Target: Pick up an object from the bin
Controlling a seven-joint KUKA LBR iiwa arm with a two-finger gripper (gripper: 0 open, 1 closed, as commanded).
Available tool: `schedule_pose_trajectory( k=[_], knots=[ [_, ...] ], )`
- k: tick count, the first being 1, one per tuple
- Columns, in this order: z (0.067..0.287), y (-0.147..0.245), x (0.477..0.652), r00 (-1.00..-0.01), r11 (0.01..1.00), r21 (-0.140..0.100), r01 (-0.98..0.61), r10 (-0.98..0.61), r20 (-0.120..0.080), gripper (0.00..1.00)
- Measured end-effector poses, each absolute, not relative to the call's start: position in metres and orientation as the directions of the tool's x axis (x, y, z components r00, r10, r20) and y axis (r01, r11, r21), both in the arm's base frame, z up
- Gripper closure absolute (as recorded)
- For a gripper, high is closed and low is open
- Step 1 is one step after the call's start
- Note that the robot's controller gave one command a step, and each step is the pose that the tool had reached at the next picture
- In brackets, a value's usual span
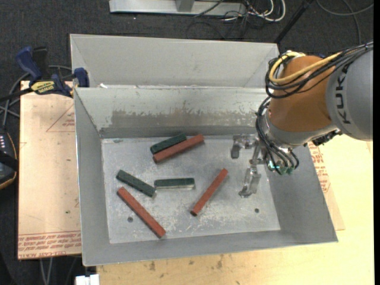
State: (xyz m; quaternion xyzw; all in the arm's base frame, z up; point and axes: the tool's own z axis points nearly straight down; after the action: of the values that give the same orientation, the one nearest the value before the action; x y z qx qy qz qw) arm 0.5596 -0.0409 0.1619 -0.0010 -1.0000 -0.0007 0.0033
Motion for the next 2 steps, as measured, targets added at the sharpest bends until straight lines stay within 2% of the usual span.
schedule_pose_trajectory(
  k=[1,2],
  knots=[
    [0.15,-0.039,0.524,-1.0,1.0,0.001,-0.001,-0.001,0.004,0.0],
    [0.068,-0.007,0.567,-0.884,0.884,0.002,-0.467,-0.467,0.0,0.0]
  ],
)
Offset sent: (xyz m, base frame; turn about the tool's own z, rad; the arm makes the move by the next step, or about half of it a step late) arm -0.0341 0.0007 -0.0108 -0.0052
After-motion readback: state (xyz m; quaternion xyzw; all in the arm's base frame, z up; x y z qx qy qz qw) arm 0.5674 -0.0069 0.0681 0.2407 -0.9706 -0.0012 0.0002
